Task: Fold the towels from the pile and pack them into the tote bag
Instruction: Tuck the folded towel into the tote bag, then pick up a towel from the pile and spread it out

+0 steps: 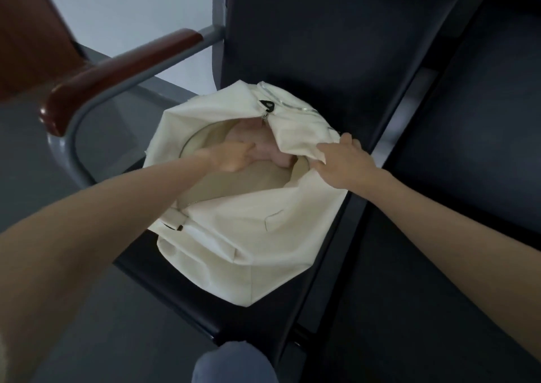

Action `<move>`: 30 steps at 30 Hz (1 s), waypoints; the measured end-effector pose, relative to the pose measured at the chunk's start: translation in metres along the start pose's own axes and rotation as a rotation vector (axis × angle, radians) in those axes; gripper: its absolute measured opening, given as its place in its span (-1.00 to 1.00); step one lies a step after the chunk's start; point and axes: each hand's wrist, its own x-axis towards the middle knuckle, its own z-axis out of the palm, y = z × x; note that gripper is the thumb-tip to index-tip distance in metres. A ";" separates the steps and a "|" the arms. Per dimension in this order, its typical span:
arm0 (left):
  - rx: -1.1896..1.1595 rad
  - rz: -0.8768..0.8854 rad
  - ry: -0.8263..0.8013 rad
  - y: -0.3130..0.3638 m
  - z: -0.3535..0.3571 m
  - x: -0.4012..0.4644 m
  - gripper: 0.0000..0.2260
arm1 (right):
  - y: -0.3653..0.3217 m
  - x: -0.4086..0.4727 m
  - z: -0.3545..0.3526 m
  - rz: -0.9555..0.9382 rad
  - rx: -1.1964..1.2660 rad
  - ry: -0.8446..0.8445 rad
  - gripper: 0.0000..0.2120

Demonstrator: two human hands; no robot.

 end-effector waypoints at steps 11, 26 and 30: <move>-0.085 0.181 0.134 0.137 -0.016 -0.112 -0.47 | 0.109 -0.176 -0.043 0.044 -0.009 -0.070 -0.50; 0.051 0.690 -0.048 0.429 0.057 -0.179 -0.53 | 0.369 -0.447 -0.025 0.507 -0.006 -0.042 -0.49; 0.086 0.797 -0.118 0.502 0.092 -0.189 -0.53 | 0.414 -0.494 -0.007 0.648 0.056 -0.023 -0.44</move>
